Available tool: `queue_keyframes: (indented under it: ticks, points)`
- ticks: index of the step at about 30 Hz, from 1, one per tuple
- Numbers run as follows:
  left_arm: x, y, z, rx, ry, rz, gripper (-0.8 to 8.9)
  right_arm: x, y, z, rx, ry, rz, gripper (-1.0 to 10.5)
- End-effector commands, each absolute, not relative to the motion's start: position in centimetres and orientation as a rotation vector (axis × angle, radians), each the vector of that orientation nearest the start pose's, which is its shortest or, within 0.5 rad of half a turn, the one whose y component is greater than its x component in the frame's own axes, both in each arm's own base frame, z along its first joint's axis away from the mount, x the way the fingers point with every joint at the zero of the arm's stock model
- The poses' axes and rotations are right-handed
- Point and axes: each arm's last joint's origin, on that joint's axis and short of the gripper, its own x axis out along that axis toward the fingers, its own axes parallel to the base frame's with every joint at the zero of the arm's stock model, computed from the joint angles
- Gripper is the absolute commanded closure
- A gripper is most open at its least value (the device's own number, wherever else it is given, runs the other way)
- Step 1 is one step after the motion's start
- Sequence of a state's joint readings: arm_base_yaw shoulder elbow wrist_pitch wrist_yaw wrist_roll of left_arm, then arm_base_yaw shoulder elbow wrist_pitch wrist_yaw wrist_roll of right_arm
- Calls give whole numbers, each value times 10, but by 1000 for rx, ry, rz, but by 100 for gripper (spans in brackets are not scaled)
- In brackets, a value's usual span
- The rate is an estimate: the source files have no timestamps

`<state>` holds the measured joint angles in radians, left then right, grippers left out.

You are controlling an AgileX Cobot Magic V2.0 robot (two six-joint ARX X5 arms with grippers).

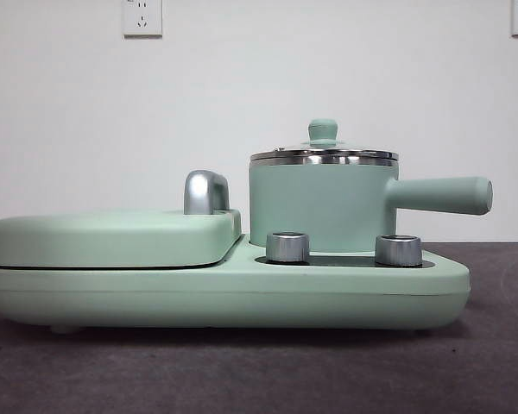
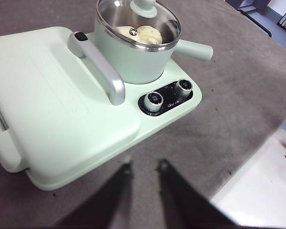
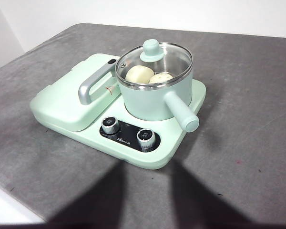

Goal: Put the buns in a small steamer

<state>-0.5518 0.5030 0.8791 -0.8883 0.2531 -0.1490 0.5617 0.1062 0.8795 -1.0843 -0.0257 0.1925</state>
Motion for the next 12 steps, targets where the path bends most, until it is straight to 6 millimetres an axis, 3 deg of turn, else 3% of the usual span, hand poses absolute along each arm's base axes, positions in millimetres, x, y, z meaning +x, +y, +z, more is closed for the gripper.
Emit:
queue_keyframes:
  ticks: [1,12]
  points:
    - [64,-48,333,-64,554,-750,787,-15,-9,319,116,341,557,932]
    - [63,-47,332,-65,547,-750,787,-15,-9,319,116,341,556,932]
